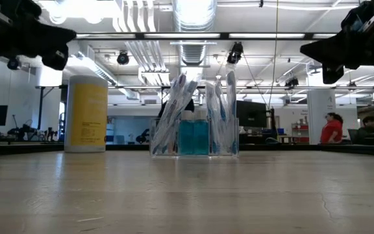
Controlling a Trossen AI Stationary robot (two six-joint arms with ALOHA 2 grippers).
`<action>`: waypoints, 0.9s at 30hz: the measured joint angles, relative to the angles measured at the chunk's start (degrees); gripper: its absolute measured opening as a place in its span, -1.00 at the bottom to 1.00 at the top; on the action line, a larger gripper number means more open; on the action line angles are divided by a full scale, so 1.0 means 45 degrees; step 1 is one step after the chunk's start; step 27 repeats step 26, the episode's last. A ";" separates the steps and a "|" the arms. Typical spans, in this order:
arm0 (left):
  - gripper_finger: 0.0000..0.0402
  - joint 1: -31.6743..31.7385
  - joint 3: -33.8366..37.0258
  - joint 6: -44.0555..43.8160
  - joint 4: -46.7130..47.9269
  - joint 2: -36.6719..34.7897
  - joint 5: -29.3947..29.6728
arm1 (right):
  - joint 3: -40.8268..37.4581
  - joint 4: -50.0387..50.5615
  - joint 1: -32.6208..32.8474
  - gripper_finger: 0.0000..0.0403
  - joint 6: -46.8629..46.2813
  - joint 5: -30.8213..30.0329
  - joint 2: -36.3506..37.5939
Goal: Pick & Place toothbrushing station
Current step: Return to Home Position
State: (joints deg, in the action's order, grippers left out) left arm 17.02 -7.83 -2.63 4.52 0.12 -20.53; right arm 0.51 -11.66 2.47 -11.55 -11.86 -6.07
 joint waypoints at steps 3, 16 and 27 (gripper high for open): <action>-1.00 0.0000 0.0410 0.0008 -0.0362 -0.0005 0.0053 | 0.0005 0.0360 -0.0002 -0.96 0.0209 -0.0080 0.0291; -1.00 -0.0029 0.1621 -0.0304 -0.1770 -0.0012 0.0240 | 0.0000 0.1982 0.0003 -0.96 -0.0637 -0.0733 0.0349; -1.00 -0.0030 0.1631 -0.0413 -0.1642 0.0049 0.0228 | 0.0000 0.1944 0.0003 -0.96 -0.0649 -0.0620 0.0346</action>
